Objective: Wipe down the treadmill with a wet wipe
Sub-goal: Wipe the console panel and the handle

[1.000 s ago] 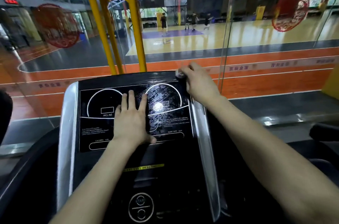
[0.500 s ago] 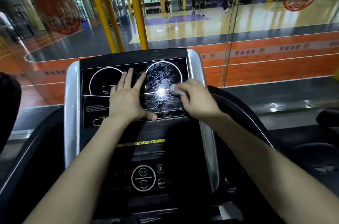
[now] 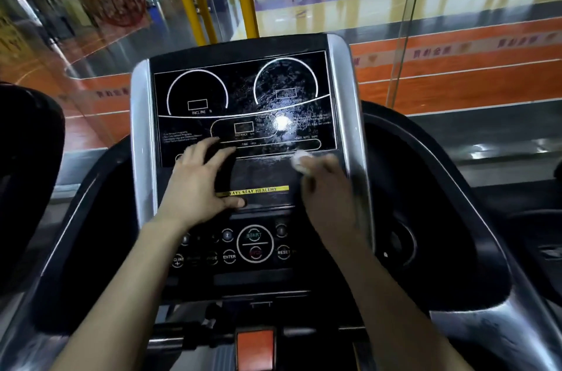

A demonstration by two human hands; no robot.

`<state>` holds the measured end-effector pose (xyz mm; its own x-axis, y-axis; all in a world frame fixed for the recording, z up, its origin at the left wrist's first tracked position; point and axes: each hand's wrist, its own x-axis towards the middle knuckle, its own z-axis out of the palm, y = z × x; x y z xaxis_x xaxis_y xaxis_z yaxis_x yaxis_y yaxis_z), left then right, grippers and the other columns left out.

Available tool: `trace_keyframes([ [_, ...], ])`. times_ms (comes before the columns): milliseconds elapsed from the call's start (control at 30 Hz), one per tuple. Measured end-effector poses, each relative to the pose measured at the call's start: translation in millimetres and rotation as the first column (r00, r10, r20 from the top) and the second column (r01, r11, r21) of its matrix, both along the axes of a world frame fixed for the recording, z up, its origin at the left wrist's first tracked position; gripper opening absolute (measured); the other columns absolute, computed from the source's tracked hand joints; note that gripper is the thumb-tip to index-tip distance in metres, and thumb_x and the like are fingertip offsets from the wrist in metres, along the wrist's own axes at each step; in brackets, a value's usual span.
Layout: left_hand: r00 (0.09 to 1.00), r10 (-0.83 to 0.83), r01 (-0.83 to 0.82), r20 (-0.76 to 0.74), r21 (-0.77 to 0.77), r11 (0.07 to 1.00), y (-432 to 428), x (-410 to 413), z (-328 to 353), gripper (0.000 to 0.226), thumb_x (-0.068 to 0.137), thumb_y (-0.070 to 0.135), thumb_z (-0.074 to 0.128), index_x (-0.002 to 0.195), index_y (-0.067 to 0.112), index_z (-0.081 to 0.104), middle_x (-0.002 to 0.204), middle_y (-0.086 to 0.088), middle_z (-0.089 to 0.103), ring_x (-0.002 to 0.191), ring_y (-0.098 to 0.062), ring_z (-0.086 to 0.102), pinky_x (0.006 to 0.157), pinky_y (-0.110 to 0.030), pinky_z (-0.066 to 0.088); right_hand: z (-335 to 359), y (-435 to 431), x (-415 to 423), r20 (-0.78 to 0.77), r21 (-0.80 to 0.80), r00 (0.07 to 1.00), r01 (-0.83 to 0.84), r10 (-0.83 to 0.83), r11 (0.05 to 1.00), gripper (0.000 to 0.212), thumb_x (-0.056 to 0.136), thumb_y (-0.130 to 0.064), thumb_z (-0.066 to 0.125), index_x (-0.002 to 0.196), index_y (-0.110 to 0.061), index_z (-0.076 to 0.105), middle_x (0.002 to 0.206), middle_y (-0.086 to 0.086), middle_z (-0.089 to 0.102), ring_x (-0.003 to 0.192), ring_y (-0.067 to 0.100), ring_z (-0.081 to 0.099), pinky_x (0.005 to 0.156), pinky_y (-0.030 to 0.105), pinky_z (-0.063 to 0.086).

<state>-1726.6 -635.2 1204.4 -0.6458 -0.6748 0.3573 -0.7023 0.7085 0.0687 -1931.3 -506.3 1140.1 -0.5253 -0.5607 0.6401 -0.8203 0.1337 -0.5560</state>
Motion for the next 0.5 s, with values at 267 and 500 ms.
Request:
trace_keyframes([
  [267, 0.998, 0.065, -0.065, -0.006, -0.043, 0.997, 6.3, -4.9, -17.1, 0.097, 0.056, 0.049, 0.100, 0.139, 0.026, 0.056, 0.128, -0.006, 0.049, 0.120, -0.034, 0.048, 0.101, -0.053, 0.048, 2.9, -10.1, 38.3, -0.115, 0.293, 0.870, -0.431, 0.479, 0.854, 0.042, 0.091, -0.004, 0.050, 0.113, -0.026, 0.078, 0.100, -0.002, 0.051, 0.092, 0.021, 0.057, 0.077, 0.033, 0.051],
  [500, 0.996, 0.085, -0.084, 0.016, -0.077, 0.994, 22.0, -42.3, -4.9, 0.080, 0.074, 0.064, 0.086, 0.134, 0.018, 0.060, 0.129, -0.011, 0.056, 0.119, -0.036, 0.051, 0.101, -0.053, 0.051, 91.5, -6.4, -93.0, -0.326, 0.278, 0.942, 0.008, 0.086, 0.961, 0.035, 0.100, -0.001, 0.054, 0.128, -0.014, 0.071, 0.116, 0.010, 0.054, 0.117, 0.032, 0.054, 0.093, 0.045, 0.047],
])
